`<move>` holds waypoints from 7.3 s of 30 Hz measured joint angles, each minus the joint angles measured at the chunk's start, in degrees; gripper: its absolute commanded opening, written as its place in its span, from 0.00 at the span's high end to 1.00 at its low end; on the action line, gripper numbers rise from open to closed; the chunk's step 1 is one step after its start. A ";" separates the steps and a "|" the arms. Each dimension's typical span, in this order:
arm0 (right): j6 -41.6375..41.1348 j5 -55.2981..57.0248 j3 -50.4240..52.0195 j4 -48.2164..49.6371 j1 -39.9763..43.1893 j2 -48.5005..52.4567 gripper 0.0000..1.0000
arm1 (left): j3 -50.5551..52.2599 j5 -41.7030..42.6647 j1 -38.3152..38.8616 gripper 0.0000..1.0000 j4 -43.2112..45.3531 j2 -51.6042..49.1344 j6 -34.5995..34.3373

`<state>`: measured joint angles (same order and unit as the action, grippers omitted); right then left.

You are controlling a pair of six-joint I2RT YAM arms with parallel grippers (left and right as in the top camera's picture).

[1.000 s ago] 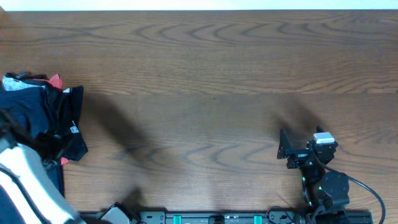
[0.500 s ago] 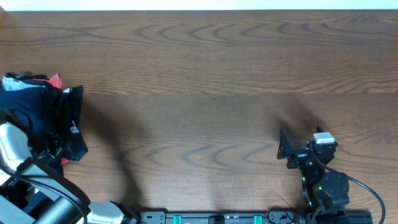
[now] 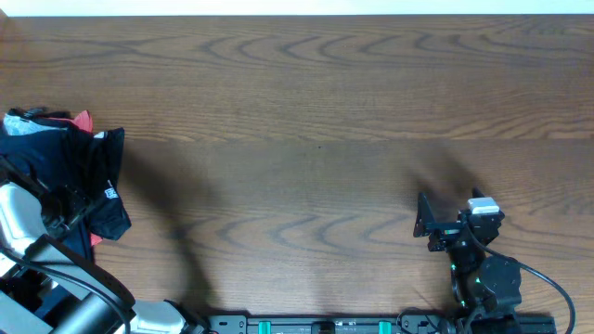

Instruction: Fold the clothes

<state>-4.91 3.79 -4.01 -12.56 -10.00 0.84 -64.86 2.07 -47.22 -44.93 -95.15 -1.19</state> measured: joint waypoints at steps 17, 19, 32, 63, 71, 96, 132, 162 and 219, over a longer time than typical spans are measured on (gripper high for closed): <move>0.00 0.00 0.00 0.02 0.00 0.00 0.01 | 0.00 -1.20 0.00 0.27 1.64 -2.36 3.15; 0.00 0.00 0.00 0.02 0.00 0.00 0.01 | 0.00 -1.20 0.00 0.27 1.44 -3.96 3.15; 0.00 0.00 0.00 0.00 0.00 0.00 0.01 | 0.00 -1.60 0.00 0.50 1.95 -7.17 3.13; 0.00 0.00 0.00 0.02 0.00 0.00 0.01 | 0.00 -2.49 0.00 0.61 6.19 -7.17 3.37; 0.00 0.00 0.00 0.00 0.00 0.00 0.01 | 0.00 -2.47 0.00 0.94 7.37 -7.17 3.76; 0.00 -0.02 0.00 0.00 0.00 0.00 0.01 | 0.00 4.04 -0.57 0.94 8.07 3.72 -7.48; 0.00 0.00 0.00 0.00 0.00 0.00 0.01 | -0.09 6.14 70.99 0.94 19.93 5.51 -14.08; 0.00 0.00 0.00 0.00 0.00 0.00 0.01 | -0.46 6.21 99.32 0.12 31.23 -10.58 -17.03; -4.09 -16.65 -58.10 -39.54 7.37 81.77 0.01 | 23.58 2.19 79.23 0.02 1.03 20.48 -41.24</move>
<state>-8.99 -12.86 -62.11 -52.10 -2.63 82.61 -41.28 4.25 32.01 -43.90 -74.67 -42.44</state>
